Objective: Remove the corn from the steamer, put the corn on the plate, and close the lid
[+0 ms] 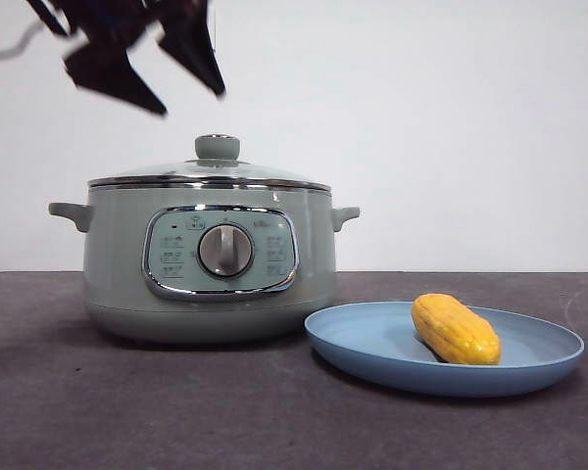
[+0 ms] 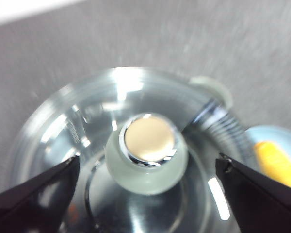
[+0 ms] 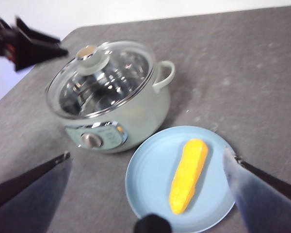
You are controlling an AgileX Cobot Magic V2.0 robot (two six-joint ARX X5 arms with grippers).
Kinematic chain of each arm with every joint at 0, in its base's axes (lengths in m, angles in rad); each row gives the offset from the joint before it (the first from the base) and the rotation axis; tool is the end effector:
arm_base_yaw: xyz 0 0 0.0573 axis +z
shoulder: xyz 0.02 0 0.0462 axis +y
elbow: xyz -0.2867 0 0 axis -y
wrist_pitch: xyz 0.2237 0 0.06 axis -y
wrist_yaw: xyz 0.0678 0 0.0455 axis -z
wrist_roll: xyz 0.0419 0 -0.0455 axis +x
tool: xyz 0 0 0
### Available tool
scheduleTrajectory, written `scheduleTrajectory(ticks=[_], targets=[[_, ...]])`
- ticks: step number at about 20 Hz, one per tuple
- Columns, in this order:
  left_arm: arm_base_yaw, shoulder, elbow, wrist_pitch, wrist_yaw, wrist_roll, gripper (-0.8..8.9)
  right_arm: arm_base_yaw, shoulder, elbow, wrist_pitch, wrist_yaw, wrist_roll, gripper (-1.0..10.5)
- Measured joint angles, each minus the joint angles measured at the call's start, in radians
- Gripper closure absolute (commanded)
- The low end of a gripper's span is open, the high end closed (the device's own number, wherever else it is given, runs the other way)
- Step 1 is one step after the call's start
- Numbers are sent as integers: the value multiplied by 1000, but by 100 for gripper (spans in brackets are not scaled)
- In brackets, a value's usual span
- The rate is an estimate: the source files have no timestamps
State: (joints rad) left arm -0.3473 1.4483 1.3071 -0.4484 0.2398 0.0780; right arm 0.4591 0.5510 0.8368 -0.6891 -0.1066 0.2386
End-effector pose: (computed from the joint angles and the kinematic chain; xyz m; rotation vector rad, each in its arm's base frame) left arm 0.2835 -0.1132 0.3556 0.1056 0.5747 -0.5929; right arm 0.0645 0.0368 0.3313 0.1575 0.4663 0.5065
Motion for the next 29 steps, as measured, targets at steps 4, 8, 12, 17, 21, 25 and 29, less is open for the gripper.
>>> scheduleTrajectory(ticks=[4,8,12,17,21,25,29], targets=[[0,-120,0,-110,3,-1,343,0,0,0,-24,-38,-19,379],[0,-262,0,-253,47,-11,343,0,3,0,-60,-89,-45,380],[0,-397,0,-393,134,-37,344,0,18,0,-105,-160,-68,380],[0,-514,0,-552,160,-50,346,0,44,0,-173,-232,-88,383],[0,-557,0,-652,160,-53,353,0,54,0,-212,-234,-97,397],[0,-560,0,-711,160,-53,591,0,55,0,-216,-234,-97,678],[0,-559,0,-714,159,-53,819,0,55,0,-216,-234,-98,956]])
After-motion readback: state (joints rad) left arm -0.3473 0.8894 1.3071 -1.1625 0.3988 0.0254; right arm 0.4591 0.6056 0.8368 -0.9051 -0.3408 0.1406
